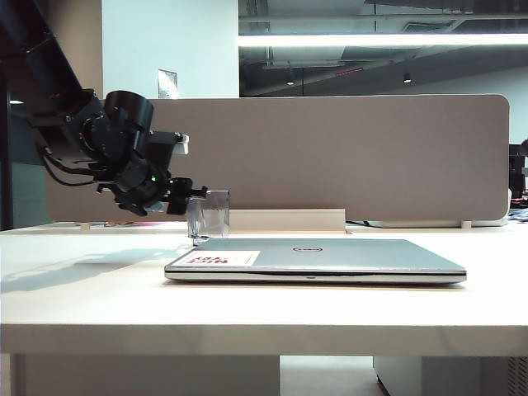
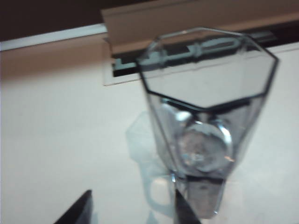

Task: Pick up the water cup and place it on the left side of the laptop.

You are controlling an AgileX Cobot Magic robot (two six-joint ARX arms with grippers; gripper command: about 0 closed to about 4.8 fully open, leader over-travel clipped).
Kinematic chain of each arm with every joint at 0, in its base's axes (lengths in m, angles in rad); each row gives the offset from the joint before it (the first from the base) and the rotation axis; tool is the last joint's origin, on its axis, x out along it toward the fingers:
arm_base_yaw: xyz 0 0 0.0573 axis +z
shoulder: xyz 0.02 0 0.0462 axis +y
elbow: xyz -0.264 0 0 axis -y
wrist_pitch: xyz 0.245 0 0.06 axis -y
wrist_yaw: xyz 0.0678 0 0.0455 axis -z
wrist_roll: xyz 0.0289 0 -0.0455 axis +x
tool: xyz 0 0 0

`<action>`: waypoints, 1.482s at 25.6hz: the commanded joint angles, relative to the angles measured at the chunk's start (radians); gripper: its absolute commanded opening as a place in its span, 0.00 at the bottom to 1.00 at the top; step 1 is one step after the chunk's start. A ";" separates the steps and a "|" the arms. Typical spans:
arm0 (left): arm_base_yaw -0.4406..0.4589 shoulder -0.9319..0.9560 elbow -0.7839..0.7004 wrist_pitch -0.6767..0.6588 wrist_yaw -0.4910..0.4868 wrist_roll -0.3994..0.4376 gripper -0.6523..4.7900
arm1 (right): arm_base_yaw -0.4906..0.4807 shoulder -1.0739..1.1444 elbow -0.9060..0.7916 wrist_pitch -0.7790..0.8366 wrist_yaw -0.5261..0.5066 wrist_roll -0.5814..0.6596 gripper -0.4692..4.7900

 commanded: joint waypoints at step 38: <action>0.011 0.019 0.031 0.042 0.038 -0.030 0.52 | 0.000 -0.001 -0.005 -0.001 0.001 0.000 0.09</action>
